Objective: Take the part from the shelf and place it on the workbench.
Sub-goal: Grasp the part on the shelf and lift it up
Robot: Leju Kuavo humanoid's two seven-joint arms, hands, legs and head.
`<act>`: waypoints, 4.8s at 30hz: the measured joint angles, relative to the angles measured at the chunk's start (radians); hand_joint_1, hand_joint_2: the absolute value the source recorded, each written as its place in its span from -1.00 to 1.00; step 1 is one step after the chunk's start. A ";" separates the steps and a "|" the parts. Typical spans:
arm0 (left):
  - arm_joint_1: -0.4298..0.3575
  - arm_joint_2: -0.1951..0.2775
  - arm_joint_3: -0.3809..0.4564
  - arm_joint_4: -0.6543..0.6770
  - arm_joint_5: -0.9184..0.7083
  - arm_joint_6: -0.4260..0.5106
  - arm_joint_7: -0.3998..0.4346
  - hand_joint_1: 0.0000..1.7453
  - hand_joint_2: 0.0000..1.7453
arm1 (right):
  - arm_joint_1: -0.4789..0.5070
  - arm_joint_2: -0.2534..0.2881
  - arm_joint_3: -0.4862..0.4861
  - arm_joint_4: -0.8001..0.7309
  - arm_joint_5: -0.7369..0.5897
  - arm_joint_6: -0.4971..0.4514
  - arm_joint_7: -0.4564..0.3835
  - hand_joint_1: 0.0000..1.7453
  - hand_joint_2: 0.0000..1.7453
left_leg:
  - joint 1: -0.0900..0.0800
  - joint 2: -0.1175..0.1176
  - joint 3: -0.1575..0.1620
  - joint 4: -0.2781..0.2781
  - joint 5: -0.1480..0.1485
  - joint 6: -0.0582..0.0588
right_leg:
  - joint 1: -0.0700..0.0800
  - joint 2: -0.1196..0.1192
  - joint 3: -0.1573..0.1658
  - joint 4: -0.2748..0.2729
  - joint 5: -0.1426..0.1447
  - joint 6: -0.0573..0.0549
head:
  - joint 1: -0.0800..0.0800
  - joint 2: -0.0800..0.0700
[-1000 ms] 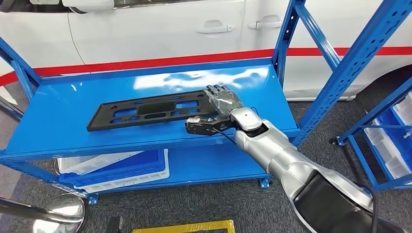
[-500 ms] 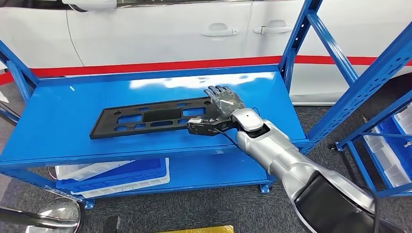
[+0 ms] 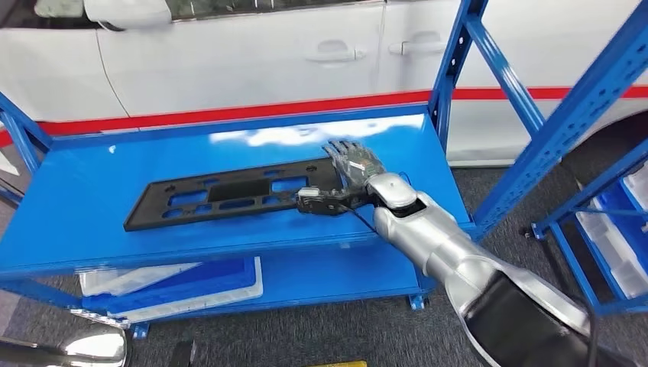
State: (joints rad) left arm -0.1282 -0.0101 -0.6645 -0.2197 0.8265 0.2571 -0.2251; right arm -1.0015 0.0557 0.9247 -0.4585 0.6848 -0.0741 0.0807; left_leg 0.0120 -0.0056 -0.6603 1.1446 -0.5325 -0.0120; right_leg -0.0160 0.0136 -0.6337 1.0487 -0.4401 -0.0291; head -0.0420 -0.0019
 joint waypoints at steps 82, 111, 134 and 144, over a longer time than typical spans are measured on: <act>0.019 0.011 -0.071 0.001 0.010 -0.050 0.003 -1.00 -1.00 | 0.185 0.199 0.011 -0.086 0.135 -0.247 0.043 -1.00 1.00 | -0.003 -0.001 0.057 -0.136 0.084 0.044 | 0.013 -0.006 -0.088 0.219 -0.097 0.026 | -0.001 0.000; 0.012 0.012 -0.093 0.001 0.013 -0.029 0.017 -1.00 -1.00 | 0.188 0.167 0.011 0.007 0.232 -0.296 0.185 -1.00 1.00 | 0.002 0.002 0.064 -0.146 0.088 0.042 | 0.010 -0.004 -0.103 0.248 -0.124 0.034 | -0.006 0.000; 0.009 0.019 -0.116 0.001 0.015 -0.022 0.026 -1.00 -1.00 | 0.182 0.133 -0.018 0.041 0.232 -0.363 0.207 1.00 1.00 | -0.008 -0.001 0.063 -0.130 0.075 0.017 | 0.011 0.002 0.014 -0.009 0.000 0.011 | -0.015 0.000; 0.013 0.014 -0.117 0.001 0.020 -0.011 0.022 -1.00 -1.00 | 0.194 0.114 -0.026 0.041 0.232 -0.396 0.205 1.00 1.00 | 0.000 0.000 0.071 -0.142 0.086 0.044 | 0.005 -0.005 -0.043 0.153 -0.063 0.032 | -0.009 0.000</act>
State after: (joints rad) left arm -0.1153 0.0044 -0.7813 -0.2187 0.8468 0.2462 -0.2028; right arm -0.8075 0.1693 0.8985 -0.4171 0.9163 -0.4700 0.2856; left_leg 0.0117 -0.0052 -0.5891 1.0026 -0.4467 0.0318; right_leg -0.0108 0.0090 -0.6769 1.2012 -0.5030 0.0033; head -0.0513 -0.0019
